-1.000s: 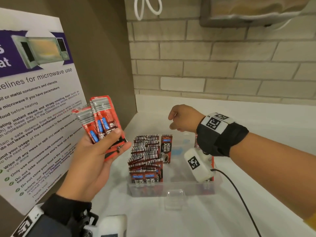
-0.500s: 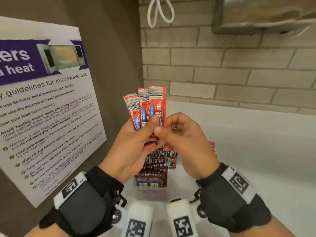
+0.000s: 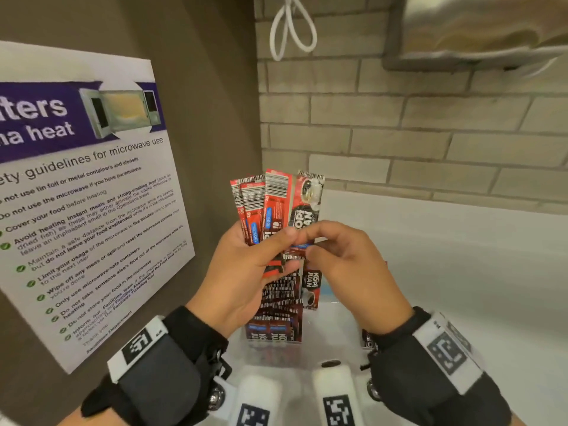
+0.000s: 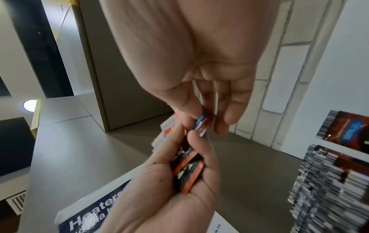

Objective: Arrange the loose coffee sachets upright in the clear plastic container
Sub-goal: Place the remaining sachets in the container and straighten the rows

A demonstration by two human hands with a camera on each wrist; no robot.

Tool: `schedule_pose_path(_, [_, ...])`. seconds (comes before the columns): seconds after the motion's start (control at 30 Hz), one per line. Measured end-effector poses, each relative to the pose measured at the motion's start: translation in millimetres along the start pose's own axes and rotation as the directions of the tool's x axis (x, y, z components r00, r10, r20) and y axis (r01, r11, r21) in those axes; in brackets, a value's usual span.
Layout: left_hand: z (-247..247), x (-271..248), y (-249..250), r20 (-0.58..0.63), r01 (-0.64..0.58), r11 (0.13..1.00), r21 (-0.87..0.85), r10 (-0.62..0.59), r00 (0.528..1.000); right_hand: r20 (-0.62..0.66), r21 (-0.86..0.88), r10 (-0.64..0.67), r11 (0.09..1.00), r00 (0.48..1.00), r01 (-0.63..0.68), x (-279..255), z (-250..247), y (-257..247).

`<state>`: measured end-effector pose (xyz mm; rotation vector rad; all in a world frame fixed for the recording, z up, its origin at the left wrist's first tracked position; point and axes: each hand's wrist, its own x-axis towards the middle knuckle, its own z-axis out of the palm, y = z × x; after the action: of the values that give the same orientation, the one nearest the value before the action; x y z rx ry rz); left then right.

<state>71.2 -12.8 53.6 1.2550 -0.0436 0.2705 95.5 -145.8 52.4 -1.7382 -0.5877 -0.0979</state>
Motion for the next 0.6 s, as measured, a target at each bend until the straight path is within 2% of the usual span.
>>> schedule_pose_path(0.1, [-3.0,0.7,1.8,-0.017,-0.034,0.999,0.011,0.034,0.999,-0.125,0.157,-0.024,0.987,0.992,0.043,0.6,-3.1,-3.8])
schedule_pose_path(0.17, [-6.3,0.8,3.4,-0.010,-0.032,0.999,0.023,0.032,0.999,-0.198,0.276,0.006,0.960,0.980,0.050,3.9,-7.3,-7.0])
schedule_pose_path(0.3, [-11.2,-0.9,7.2,0.049,-0.042,0.998,0.053,0.039,0.998,-0.181,0.475,0.115,0.880,0.977,-0.015,9.5,-16.4,-10.1])
schedule_pose_path(0.4, [-14.1,0.6,9.1,-0.022,-0.059,0.997,-0.056,0.058,0.998,-0.206,0.650,0.193,0.760,0.959,-0.013,10.1,-15.3,-10.1])
schedule_pose_path(0.47, [-13.7,2.3,8.2,-0.075,-0.078,0.992,-0.102,0.071,0.995,-0.182,0.761,0.265,0.648,0.947,-0.036,8.0,-7.4,-6.5])
schedule_pose_path(0.53, [-10.4,2.6,6.3,-0.093,-0.107,0.991,-0.083,0.100,0.991,-0.099,0.835,0.310,0.542,0.946,-0.090,2.7,5.7,-2.1])
schedule_pose_path(0.6, [-7.5,1.9,5.4,-0.103,-0.130,0.990,-0.049,0.124,0.987,0.002,0.812,0.311,0.554,0.950,-0.183,-5.0,17.6,0.8])
